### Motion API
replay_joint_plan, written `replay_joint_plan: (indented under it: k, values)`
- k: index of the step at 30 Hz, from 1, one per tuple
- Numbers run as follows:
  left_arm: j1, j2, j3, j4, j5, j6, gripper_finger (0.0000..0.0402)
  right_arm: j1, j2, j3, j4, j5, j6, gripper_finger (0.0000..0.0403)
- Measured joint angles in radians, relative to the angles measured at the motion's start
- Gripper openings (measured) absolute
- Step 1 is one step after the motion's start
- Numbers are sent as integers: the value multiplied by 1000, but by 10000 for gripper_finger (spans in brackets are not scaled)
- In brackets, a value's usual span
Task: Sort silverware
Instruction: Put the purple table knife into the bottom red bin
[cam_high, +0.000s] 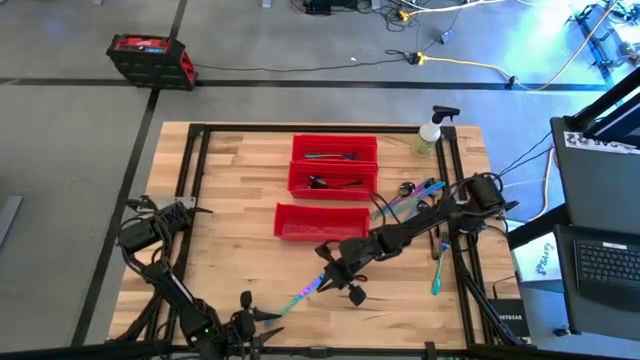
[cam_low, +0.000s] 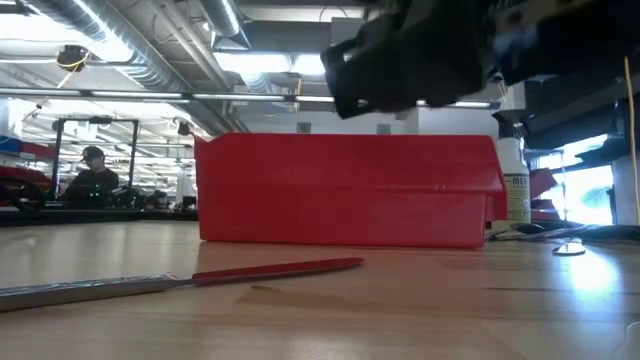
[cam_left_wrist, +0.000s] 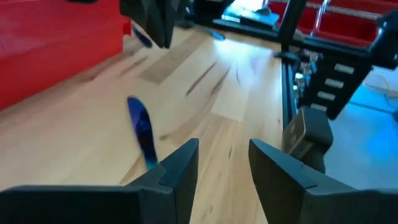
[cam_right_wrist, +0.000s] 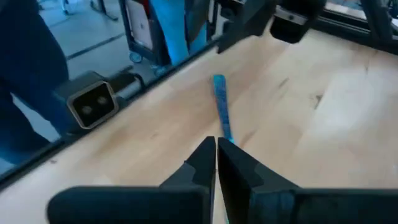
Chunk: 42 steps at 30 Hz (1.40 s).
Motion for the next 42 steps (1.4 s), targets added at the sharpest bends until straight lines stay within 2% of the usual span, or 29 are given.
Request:
replay_joint_plan:
  k: [4, 7, 9, 17, 22, 27, 42]
  values:
    - [0, 4, -2, -70, 34, -66, 130, 0, 16, -2, 15, 6, -60, 1]
    - [7, 4, -2, -126, 96, -98, 142, 2, 16, 1, 28, 74, -62, 1]
    - [9, 4, -7, -162, 129, -109, 159, 0, 16, 1, 21, 106, -62, 1]
    - [28, 4, -11, -220, 156, -68, 244, 1, 41, 102, -137, 124, -83, 0]
    - [37, 19, -11, -231, 246, -46, 277, 0, 97, 151, -227, 131, -83, 0]
    - [36, 34, -11, -220, 251, -82, 285, 1, 147, 166, -235, 131, -83, 0]
    - [38, 80, -8, -222, 240, -149, 286, 0, 182, 167, -283, 141, -43, 0]
